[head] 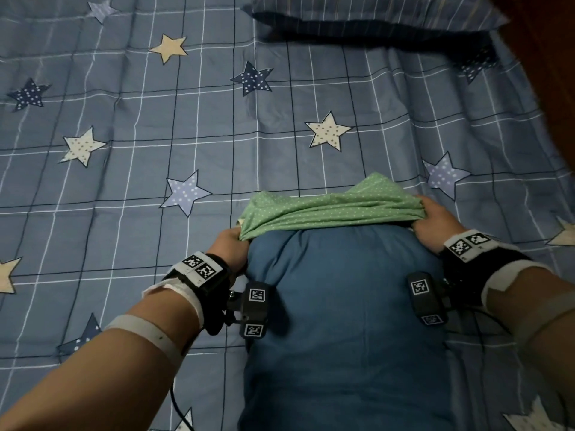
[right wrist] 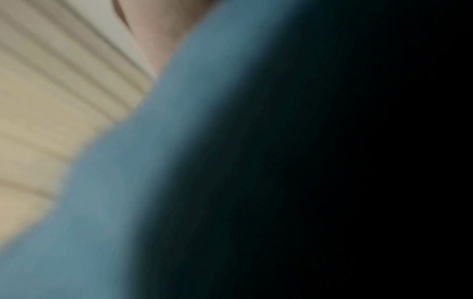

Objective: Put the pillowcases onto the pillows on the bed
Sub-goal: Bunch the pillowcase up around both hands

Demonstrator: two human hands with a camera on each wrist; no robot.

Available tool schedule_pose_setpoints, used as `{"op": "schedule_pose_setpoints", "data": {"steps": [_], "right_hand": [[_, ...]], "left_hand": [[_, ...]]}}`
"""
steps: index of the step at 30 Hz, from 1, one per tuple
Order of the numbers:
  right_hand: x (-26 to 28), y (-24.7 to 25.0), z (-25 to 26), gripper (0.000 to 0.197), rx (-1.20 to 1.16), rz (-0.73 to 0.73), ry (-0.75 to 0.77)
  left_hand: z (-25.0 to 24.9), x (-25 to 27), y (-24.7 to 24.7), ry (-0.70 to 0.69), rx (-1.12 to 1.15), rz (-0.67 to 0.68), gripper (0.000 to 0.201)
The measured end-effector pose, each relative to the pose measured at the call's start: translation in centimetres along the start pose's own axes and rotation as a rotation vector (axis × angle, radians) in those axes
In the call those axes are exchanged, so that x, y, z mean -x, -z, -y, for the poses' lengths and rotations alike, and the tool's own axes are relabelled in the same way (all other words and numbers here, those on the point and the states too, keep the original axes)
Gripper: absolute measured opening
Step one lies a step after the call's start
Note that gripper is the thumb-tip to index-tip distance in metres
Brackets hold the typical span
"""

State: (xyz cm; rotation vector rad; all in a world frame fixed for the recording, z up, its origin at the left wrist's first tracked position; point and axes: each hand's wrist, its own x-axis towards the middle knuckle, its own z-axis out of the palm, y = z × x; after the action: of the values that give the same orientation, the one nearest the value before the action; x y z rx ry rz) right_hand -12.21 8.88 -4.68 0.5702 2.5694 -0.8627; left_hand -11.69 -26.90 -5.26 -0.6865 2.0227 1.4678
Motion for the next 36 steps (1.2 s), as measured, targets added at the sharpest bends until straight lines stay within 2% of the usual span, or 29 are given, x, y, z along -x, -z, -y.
{"op": "schedule_pose_setpoints", "data": {"steps": [4, 7, 11, 14, 16, 19, 23, 26, 29, 31, 32, 36], "right_hand": [[1.7, 0.1, -1.0, 0.047, -0.102, -0.038, -0.041], [2.9, -0.3, -2.0, 0.046, -0.158, -0.033, -0.074], [3.5, -0.8, -2.3, 0.05, -0.14, 0.039, -0.122], [3.5, -0.7, -2.5, 0.05, -0.142, 0.04, -0.125], [3.9, -0.5, -2.9, 0.05, -0.14, 0.028, -0.124], [4.4, -0.5, -4.0, 0.047, -0.131, -0.003, -0.103], [5.5, -0.5, -4.8, 0.036, -0.118, -0.035, -0.027], [7.1, -0.9, -4.0, 0.031, -0.101, -0.048, 0.025], [7.6, -2.0, -3.8, 0.042, -0.082, -0.012, 0.03], [7.7, -2.1, -3.7, 0.044, -0.113, 0.002, -0.019], [7.6, -2.1, -3.7, 0.044, -0.138, -0.013, -0.04], [7.9, -1.5, -2.8, 0.044, -0.246, -0.065, -0.07]], "left_hand": [[-0.8, 1.5, -0.2, -0.041, 0.025, 0.052, 0.02], [-1.5, 2.8, -0.2, -0.006, 0.119, 0.118, 0.022], [-2.0, 3.8, -0.2, 0.063, 0.235, 0.204, 0.008], [-1.3, 3.6, 0.1, 0.003, 0.188, 0.235, 0.03], [-0.6, 3.4, 0.4, -0.121, 0.05, 0.203, 0.035], [0.3, 2.6, 0.4, -0.254, -0.197, 0.045, 0.028], [0.6, 2.0, 0.2, -0.279, -0.388, -0.163, 0.029], [0.8, 1.7, 0.3, -0.214, -0.436, -0.279, 0.033], [1.0, 1.9, 0.2, -0.123, -0.432, -0.225, 0.04], [1.3, 2.0, 0.2, -0.128, -0.373, -0.163, 0.055], [1.5, 2.0, 0.1, -0.143, -0.348, -0.163, 0.057], [1.8, 2.2, 0.0, -0.177, -0.241, -0.222, 0.047]]}}
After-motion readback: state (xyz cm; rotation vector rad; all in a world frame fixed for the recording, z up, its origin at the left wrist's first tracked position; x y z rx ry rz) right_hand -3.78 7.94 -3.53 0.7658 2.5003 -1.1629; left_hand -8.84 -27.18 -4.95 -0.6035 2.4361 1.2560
